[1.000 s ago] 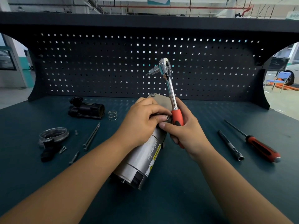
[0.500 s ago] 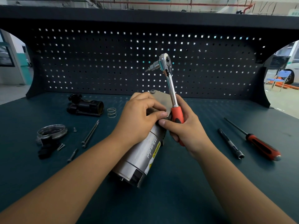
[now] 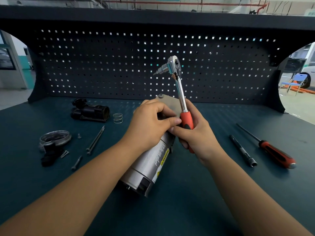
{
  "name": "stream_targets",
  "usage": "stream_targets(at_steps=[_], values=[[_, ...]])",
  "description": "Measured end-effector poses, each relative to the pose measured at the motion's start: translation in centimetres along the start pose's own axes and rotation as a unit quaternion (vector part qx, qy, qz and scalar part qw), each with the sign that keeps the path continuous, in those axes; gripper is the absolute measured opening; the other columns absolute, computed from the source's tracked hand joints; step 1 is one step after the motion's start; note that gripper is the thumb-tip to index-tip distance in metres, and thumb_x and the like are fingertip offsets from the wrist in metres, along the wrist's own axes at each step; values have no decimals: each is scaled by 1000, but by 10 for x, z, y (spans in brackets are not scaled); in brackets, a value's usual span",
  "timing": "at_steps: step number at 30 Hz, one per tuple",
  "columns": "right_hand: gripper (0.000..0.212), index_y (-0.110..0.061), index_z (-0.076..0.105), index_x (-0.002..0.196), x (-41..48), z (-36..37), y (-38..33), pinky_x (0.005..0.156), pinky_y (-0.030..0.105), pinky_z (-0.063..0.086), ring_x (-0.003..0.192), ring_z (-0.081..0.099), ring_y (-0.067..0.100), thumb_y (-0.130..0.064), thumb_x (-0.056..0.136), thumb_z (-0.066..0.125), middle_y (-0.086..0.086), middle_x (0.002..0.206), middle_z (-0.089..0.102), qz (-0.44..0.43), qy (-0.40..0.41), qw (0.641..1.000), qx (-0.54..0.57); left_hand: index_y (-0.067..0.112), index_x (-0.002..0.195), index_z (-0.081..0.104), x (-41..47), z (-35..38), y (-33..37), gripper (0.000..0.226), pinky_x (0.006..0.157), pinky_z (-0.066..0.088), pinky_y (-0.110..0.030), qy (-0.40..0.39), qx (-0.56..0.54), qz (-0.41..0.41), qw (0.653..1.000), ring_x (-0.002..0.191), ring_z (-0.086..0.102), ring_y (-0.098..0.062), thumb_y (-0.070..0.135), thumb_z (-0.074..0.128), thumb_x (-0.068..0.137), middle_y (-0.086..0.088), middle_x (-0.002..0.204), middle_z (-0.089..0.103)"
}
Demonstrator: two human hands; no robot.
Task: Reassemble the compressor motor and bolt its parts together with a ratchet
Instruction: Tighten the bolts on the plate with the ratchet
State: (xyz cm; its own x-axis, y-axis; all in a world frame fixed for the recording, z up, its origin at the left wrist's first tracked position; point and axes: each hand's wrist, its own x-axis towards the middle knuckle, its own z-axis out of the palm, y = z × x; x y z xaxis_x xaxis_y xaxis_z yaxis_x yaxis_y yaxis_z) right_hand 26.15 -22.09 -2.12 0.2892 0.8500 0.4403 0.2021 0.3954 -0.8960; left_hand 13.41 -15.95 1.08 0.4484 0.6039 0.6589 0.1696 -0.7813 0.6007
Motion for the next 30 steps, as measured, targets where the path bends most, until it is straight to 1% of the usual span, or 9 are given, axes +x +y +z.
stream_targets(at_steps=[8, 11, 15, 17, 19, 22, 25, 27, 30], values=[[75, -46, 41, 135, 1, -1, 2, 37, 15, 34, 41, 40, 8, -5, 80, 72, -4, 57, 46, -4, -4, 1000, 4, 24, 74, 62, -2, -3, 0, 16, 83, 38, -20, -23, 27, 40, 999, 87, 51, -5, 15, 74, 78, 15, 77, 54], [75, -36, 42, 138, 2, -1, 5, 37, 16, 33, 40, 39, 10, -6, 77, 75, 2, 60, 47, 4, -12, 999, 33, 19, 75, 65, 0, -5, 0, 11, 73, 36, -7, -21, 15, 45, 999, 78, 52, 3, 12, 74, 77, 13, 77, 55], [49, -20, 55, 119, 2, 0, 11, 36, 15, 31, 35, 37, 10, -11, 74, 71, 1, 56, 47, -7, -33, 996, 78, 10, 74, 68, -2, 0, 0, 7, 67, 35, -3, 6, -3, 46, 999, 73, 52, 10, 7, 75, 76, 14, 73, 53], [38, -19, 57, 108, 3, 0, 15, 35, 15, 30, 34, 36, 10, -10, 73, 71, -1, 53, 46, -9, -32, 995, 89, 7, 78, 69, -3, 2, -2, 6, 73, 36, -8, 17, 20, 60, 998, 76, 53, 3, 10, 73, 77, 15, 75, 53], [34, -19, 57, 103, 3, 0, 16, 35, 15, 30, 34, 35, 10, -10, 73, 71, -1, 53, 45, -11, -33, 995, 90, 9, 79, 68, -5, 4, -2, 10, 85, 39, -26, 20, 65, 78, 995, 82, 53, -7, 19, 69, 81, 15, 77, 53], [47, -22, 56, 117, 3, -1, 17, 36, 14, 30, 35, 35, 10, -11, 74, 71, 1, 55, 46, -12, -42, 994, 98, 13, 88, 71, -7, 2, 0, 20, 87, 40, -41, 29, 134, 114, 984, 88, 49, -12, 28, 61, 78, 14, 87, 51], [57, -28, 54, 126, 3, -1, 16, 36, 14, 30, 35, 35, 9, -11, 75, 71, 3, 58, 47, -17, -47, 994, 98, 19, 105, 73, -3, -12, -2, 29, 87, 38, -30, -32, 137, 156, 978, 92, 50, -14, 24, 60, 80, 10, 95, 52], [56, -29, 54, 126, 3, -1, 15, 36, 14, 30, 35, 35, 10, -12, 75, 71, 5, 58, 46, -17, -46, 995, 91, 14, 101, 74, 2, -20, -3, 24, 80, 40, -25, -85, 145, 223, 960, 86, 53, -15, 12, 61, 81, 2, 90, 62], [57, -29, 54, 125, 2, -1, 14, 37, 15, 31, 35, 35, 10, -13, 74, 71, 13, 66, 47, -13, -42, 995, 88, 5, 93, 73, 9, -22, -5, 20, 69, 49, -32, -98, 229, 304, 919, 77, 53, -21, -3, 60, 81, -8, 84, 65]])
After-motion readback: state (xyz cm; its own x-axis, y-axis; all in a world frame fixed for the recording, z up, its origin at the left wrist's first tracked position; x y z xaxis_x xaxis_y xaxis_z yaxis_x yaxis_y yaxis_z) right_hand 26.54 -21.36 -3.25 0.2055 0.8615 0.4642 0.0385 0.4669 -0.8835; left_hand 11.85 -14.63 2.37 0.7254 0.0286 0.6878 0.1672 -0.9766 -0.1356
